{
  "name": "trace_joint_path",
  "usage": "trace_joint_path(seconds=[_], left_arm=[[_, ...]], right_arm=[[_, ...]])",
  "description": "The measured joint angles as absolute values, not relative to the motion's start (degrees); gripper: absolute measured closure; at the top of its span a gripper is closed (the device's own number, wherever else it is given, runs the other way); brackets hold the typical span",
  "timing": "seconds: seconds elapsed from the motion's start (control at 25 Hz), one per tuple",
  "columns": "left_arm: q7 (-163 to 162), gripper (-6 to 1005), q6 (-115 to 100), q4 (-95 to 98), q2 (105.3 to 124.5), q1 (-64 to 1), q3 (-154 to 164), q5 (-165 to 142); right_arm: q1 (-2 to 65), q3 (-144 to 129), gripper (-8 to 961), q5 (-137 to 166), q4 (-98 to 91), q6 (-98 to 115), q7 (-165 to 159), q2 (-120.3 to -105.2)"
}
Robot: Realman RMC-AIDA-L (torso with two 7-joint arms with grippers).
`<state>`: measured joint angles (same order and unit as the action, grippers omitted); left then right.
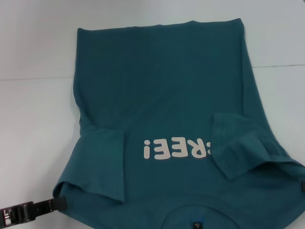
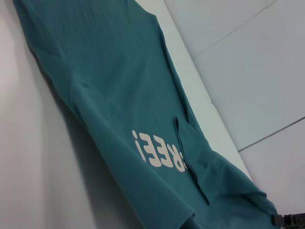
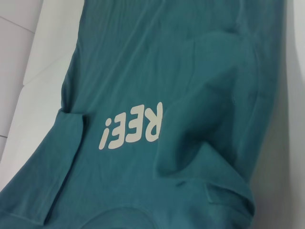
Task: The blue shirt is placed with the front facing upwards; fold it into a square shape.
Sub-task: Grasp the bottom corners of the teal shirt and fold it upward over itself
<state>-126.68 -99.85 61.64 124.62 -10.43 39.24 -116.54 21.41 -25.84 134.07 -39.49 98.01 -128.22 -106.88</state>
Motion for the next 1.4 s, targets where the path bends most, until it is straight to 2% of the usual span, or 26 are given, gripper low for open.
trace_joint_path(seconds=[1.4], left_arm=[[-125.87,948,-104.97,60.84,124.62,-9.26,36.54,-116.83]], right_arm=[[17.25,-22.61,845,133.89,-39.37,100.83,-126.50,-107.44]])
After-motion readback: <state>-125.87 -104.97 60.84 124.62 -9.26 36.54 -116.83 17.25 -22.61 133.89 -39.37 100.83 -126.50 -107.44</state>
